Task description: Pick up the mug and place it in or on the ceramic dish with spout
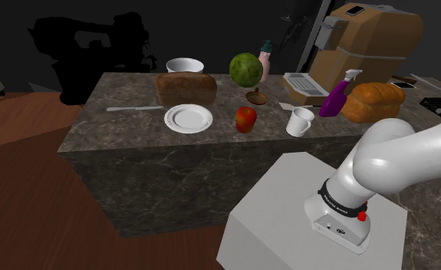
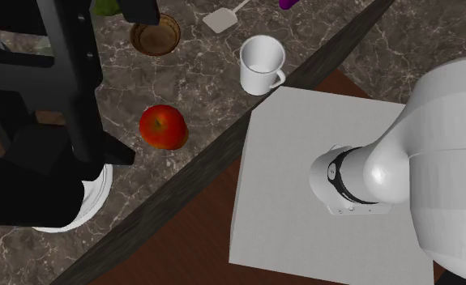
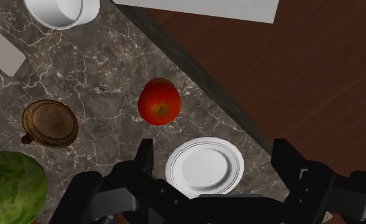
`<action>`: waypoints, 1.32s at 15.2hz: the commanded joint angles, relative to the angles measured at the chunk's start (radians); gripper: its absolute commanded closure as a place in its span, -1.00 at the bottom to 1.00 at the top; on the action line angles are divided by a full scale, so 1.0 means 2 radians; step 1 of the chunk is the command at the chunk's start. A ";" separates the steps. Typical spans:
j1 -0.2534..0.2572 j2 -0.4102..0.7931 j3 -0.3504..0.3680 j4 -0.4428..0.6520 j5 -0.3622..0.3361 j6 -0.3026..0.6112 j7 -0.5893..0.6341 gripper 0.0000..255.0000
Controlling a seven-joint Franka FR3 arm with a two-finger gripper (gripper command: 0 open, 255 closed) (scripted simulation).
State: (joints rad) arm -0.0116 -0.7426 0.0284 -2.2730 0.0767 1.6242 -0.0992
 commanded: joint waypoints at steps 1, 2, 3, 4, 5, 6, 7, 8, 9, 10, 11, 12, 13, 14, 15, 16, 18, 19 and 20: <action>0.000 0.000 0.000 0.000 0.000 0.000 0.000 -1.00; -0.003 -0.007 -0.008 -0.015 -0.004 0.007 -0.009 -1.00; -0.006 -0.014 -0.016 -0.030 -0.009 0.014 -0.018 -1.00; -0.009 -0.020 -0.024 -0.045 -0.013 0.020 -0.028 -1.00; -0.012 -0.026 -0.033 -0.059 -0.018 0.027 -0.037 -1.00; -0.016 -0.031 -0.041 -0.072 -0.023 0.034 -0.046 -1.00; -0.019 -0.036 -0.050 -0.085 -0.029 0.041 -0.055 -1.00; -0.023 -0.040 -0.059 -0.098 -0.035 0.049 -0.065 -1.00; -0.027 -0.043 -0.068 -0.110 -0.041 0.056 -0.074 -1.00; -0.032 -0.046 -0.077 -0.122 -0.047 0.063 -0.084 -1.00; -0.037 -0.049 -0.086 -0.133 -0.053 0.071 -0.093 -1.00; -0.041 -0.050 -0.096 -0.143 -0.060 0.079 -0.103 -1.00; -0.046 -0.051 -0.106 -0.153 -0.067 0.087 -0.113 -1.00; -0.052 -0.052 -0.116 -0.163 -0.074 0.095 -0.123 -1.00; -0.057 -0.051 -0.126 -0.172 -0.081 0.104 -0.133 -1.00; -0.062 -0.050 -0.137 -0.181 -0.089 0.113 -0.143 -1.00; -0.074 -0.044 -0.158 -0.196 -0.103 0.132 -0.163 -1.00; -0.079 -0.040 -0.169 -0.203 -0.111 0.142 -0.173 -1.00; -0.085 -0.036 -0.181 -0.209 -0.118 0.152 -0.184 -1.00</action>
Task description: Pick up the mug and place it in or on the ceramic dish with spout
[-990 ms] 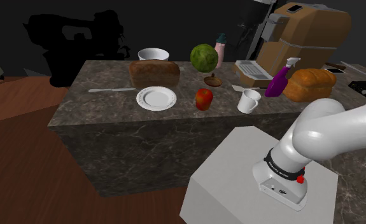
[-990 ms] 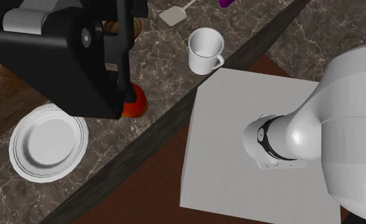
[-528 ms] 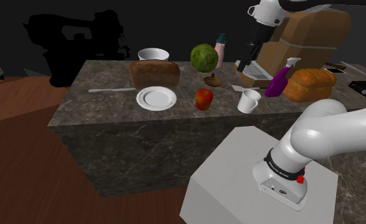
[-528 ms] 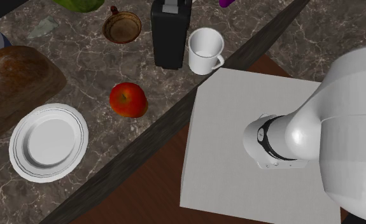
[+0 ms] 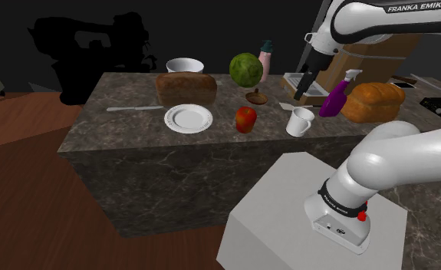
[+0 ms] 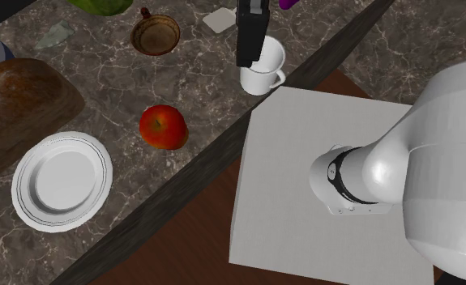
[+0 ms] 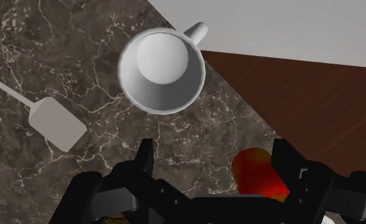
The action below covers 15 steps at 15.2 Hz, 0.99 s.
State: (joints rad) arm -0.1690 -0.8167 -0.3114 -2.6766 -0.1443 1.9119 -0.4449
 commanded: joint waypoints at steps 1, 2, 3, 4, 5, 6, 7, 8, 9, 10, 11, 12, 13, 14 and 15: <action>-0.012 0.007 -0.022 -0.012 -0.015 0.018 -0.021 -1.00; -0.017 0.014 -0.034 -0.017 -0.023 0.029 -0.032 -1.00; -0.022 0.022 -0.046 -0.021 -0.030 0.041 -0.043 -1.00; -0.026 0.031 -0.058 -0.025 -0.037 0.052 -0.053 -1.00; -0.031 0.040 -0.071 -0.028 -0.044 0.064 -0.064 -1.00; -0.034 0.051 -0.084 -0.030 -0.051 0.077 -0.075 -1.00; -0.038 0.063 -0.097 -0.031 -0.057 0.089 -0.086 -1.00; -0.040 0.073 -0.107 -0.032 -0.061 0.099 -0.094 -1.00; -0.040 0.076 -0.109 -0.036 -0.062 0.108 -0.095 -1.00; -0.039 0.081 -0.111 -0.041 -0.063 0.116 -0.095 -1.00; -0.039 0.085 -0.113 -0.045 -0.064 0.125 -0.095 -1.00; -0.038 0.090 -0.116 -0.049 -0.064 0.134 -0.095 -1.00; -0.037 0.095 -0.118 -0.053 -0.065 0.142 -0.096 -1.00; -0.036 0.100 -0.121 -0.057 -0.066 0.151 -0.096 -1.00; -0.035 0.105 -0.123 -0.061 -0.066 0.160 -0.096 -1.00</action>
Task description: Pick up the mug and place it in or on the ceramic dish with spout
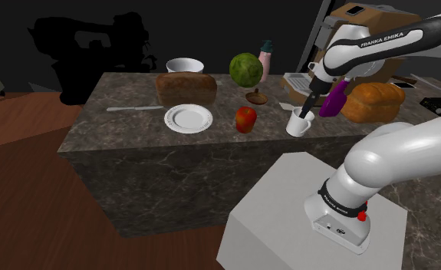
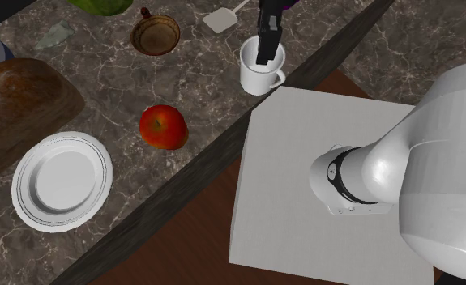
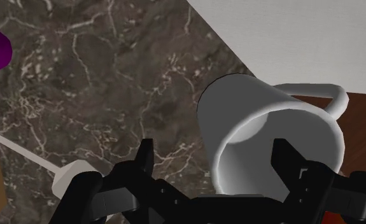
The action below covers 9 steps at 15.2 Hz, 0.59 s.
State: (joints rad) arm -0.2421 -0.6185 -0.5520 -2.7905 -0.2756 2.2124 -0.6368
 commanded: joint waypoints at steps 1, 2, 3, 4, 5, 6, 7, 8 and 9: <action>0.002 0.009 -0.004 -0.006 -0.001 0.015 -0.001 -1.00; 0.002 0.009 -0.004 -0.006 -0.001 0.015 -0.001 -1.00; 0.002 0.009 -0.004 -0.006 -0.001 0.015 -0.001 -1.00; 0.002 0.009 -0.004 -0.006 -0.001 0.015 -0.001 -1.00; 0.002 0.009 -0.004 -0.006 -0.001 0.015 -0.001 -1.00; 0.002 0.009 -0.004 -0.006 -0.001 0.015 -0.001 -1.00; 0.002 0.009 -0.004 -0.006 -0.001 0.015 -0.001 -1.00; 0.002 0.009 -0.004 -0.006 -0.001 0.015 -0.001 -1.00; 0.002 0.009 -0.004 -0.006 -0.001 0.015 -0.001 1.00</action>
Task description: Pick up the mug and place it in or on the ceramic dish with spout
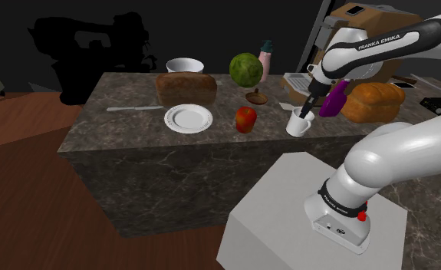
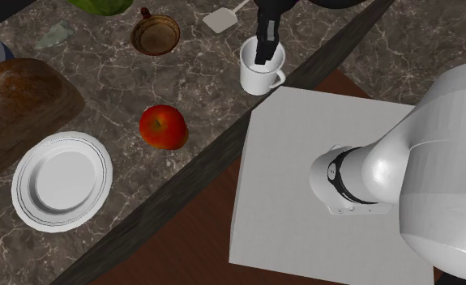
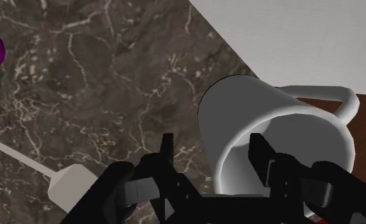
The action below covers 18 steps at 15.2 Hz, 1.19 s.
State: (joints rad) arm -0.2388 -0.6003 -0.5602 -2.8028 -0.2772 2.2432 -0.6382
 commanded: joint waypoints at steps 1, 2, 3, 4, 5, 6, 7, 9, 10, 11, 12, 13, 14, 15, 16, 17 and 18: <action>0.000 0.000 0.000 0.000 0.000 0.000 0.000 1.00; 0.000 0.000 0.000 0.000 0.000 0.000 0.000 1.00; 0.000 0.000 0.000 0.000 0.000 0.000 0.000 1.00; 0.000 0.000 0.000 0.000 0.000 0.000 0.000 1.00; 0.000 0.000 0.000 0.000 0.000 0.000 0.000 1.00; 0.000 0.000 0.000 0.000 0.000 0.000 0.000 1.00; 0.000 0.000 0.000 0.000 0.000 0.000 0.000 1.00; 0.000 0.000 0.000 0.000 0.000 0.000 0.000 1.00; -0.001 -0.006 0.003 0.004 0.001 -0.009 0.001 1.00; -0.001 -0.011 0.006 0.007 0.001 -0.018 0.002 1.00; -0.002 -0.016 0.008 0.011 0.002 -0.027 0.003 1.00; -0.002 -0.021 0.011 0.015 0.003 -0.036 0.004 1.00; -0.002 -0.026 0.014 0.019 0.004 -0.044 0.004 1.00; -0.003 -0.030 0.016 0.023 0.005 -0.053 0.005 1.00; -0.003 -0.034 0.019 0.028 0.006 -0.061 0.006 1.00; -0.003 -0.038 0.021 0.032 0.008 -0.070 0.007 1.00; -0.003 -0.042 0.024 0.037 0.009 -0.078 0.007 1.00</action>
State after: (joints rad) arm -0.2441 -0.6768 -0.5164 -2.7348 -0.2610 2.1006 -0.6252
